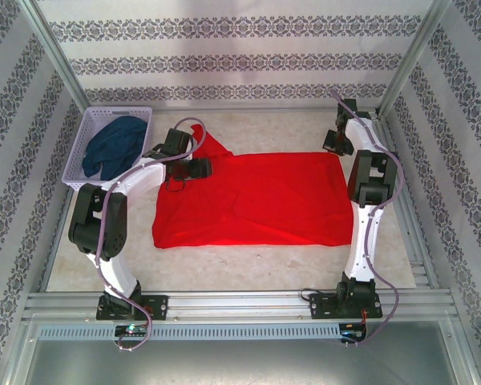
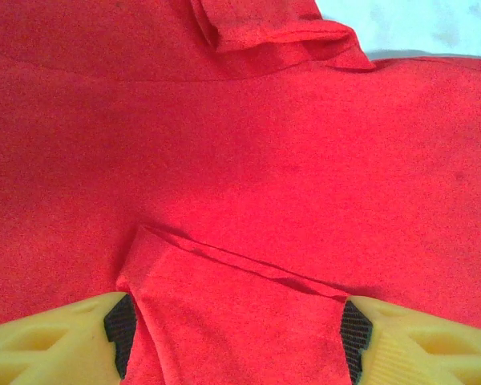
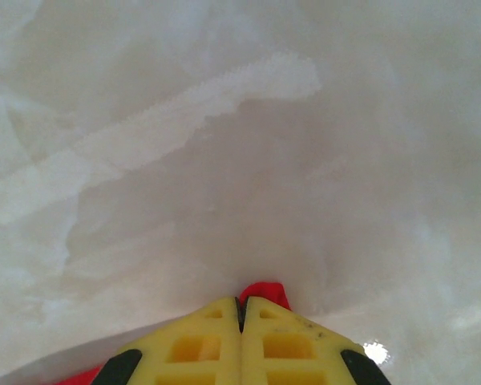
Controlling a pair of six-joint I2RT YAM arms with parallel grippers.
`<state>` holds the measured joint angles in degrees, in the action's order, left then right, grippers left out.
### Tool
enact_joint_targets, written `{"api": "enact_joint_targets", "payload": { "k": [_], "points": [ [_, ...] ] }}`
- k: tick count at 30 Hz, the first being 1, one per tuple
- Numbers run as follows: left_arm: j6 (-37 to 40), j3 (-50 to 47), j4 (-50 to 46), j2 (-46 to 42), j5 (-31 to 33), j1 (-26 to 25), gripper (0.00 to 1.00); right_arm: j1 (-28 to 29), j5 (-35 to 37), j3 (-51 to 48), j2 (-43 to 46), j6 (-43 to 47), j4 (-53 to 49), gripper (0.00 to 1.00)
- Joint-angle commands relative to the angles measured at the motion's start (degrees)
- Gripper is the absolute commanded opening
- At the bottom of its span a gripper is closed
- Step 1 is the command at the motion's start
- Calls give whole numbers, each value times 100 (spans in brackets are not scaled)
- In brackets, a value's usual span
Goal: Fold the inside-out t-shirt
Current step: Fold the T-shirt at the center of the table.
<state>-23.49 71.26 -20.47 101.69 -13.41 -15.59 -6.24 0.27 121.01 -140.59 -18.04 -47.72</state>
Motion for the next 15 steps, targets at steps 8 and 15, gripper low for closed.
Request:
{"api": "enact_joint_targets", "payload": {
  "k": [8,15],
  "points": [
    [220,833,-48,489,320,364,70,-9,-306,-582,778,32,672,0],
    [330,2406,-442,1815,204,574,68,-9,-394,-631,797,105,666,0]
  ]
}}
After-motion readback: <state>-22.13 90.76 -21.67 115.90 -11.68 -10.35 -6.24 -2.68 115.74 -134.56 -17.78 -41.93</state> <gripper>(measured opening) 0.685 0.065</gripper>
